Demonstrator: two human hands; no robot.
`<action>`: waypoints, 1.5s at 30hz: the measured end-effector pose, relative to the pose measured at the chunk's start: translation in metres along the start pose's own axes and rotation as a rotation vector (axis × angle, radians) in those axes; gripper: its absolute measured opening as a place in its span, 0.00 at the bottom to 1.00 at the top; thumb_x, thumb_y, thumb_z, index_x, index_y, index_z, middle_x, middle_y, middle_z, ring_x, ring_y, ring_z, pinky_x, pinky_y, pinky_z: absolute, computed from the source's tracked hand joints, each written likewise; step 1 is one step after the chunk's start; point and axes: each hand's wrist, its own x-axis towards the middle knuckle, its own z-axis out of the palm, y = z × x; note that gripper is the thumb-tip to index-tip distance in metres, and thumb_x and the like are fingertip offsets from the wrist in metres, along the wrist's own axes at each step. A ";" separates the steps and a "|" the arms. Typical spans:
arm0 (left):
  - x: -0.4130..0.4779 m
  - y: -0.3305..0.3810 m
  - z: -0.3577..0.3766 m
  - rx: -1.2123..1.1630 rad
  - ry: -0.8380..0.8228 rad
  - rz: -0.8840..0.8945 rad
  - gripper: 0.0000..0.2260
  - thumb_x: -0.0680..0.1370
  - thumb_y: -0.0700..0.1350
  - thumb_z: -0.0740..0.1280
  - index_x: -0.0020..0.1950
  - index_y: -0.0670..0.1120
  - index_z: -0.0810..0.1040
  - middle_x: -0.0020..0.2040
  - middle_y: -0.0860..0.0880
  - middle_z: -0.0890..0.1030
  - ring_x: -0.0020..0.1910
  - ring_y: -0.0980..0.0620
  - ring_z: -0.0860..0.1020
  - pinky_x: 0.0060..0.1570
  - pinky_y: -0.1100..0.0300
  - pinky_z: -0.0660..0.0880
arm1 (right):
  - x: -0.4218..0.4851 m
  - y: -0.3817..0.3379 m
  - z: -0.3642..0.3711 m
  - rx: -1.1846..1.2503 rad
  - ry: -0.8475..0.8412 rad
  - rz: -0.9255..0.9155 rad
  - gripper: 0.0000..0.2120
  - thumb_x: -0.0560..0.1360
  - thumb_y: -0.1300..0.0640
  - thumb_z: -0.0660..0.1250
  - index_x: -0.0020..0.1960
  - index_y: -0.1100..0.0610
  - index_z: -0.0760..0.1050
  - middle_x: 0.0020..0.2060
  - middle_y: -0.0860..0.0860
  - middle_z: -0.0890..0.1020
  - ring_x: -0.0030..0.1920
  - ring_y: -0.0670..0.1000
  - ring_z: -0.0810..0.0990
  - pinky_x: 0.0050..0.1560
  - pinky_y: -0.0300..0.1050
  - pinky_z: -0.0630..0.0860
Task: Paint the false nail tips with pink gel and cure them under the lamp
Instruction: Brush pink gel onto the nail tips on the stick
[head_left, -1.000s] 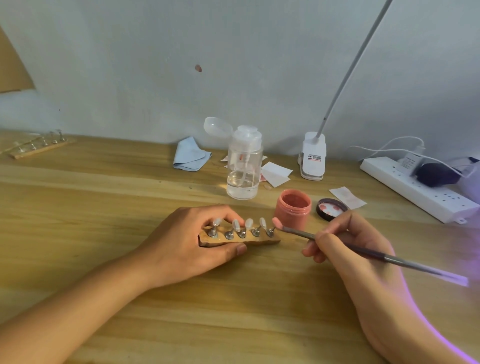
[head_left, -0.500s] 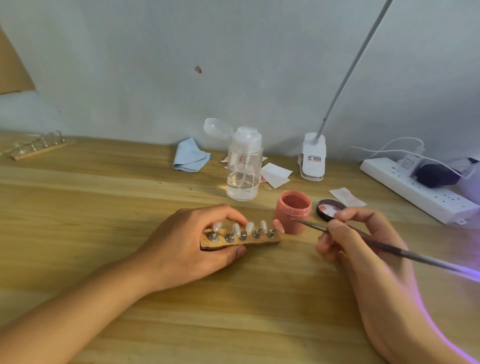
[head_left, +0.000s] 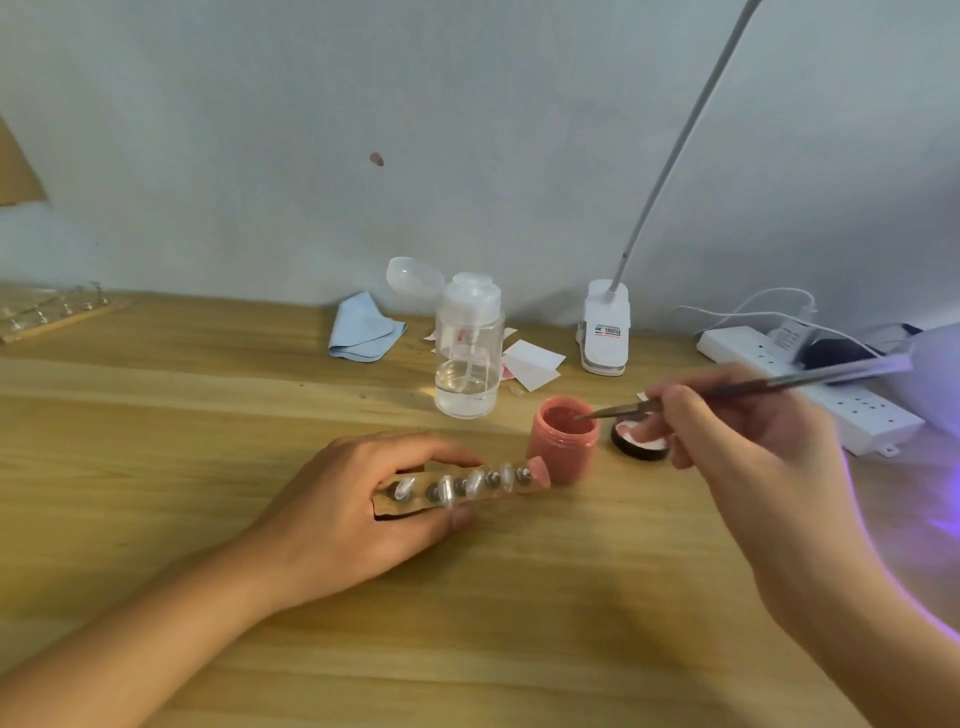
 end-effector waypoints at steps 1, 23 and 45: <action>0.000 0.000 0.000 -0.011 -0.008 0.005 0.17 0.71 0.62 0.69 0.58 0.62 0.80 0.52 0.66 0.82 0.53 0.63 0.81 0.51 0.58 0.78 | 0.005 0.000 0.001 -0.071 0.000 -0.008 0.02 0.74 0.56 0.67 0.43 0.52 0.77 0.32 0.46 0.85 0.31 0.40 0.80 0.38 0.39 0.73; 0.003 -0.011 -0.001 -0.022 -0.078 -0.120 0.19 0.65 0.64 0.70 0.55 0.65 0.83 0.46 0.63 0.73 0.49 0.58 0.74 0.44 0.70 0.67 | -0.039 0.020 0.006 0.431 -0.149 0.250 0.03 0.73 0.62 0.64 0.42 0.62 0.73 0.35 0.63 0.84 0.35 0.56 0.81 0.38 0.41 0.79; 0.006 -0.007 -0.002 -0.103 -0.050 -0.101 0.15 0.65 0.58 0.74 0.51 0.63 0.83 0.48 0.60 0.79 0.53 0.55 0.78 0.51 0.70 0.71 | -0.046 0.008 0.016 0.337 -0.208 0.224 0.07 0.68 0.60 0.67 0.37 0.60 0.68 0.33 0.59 0.85 0.30 0.51 0.80 0.36 0.38 0.77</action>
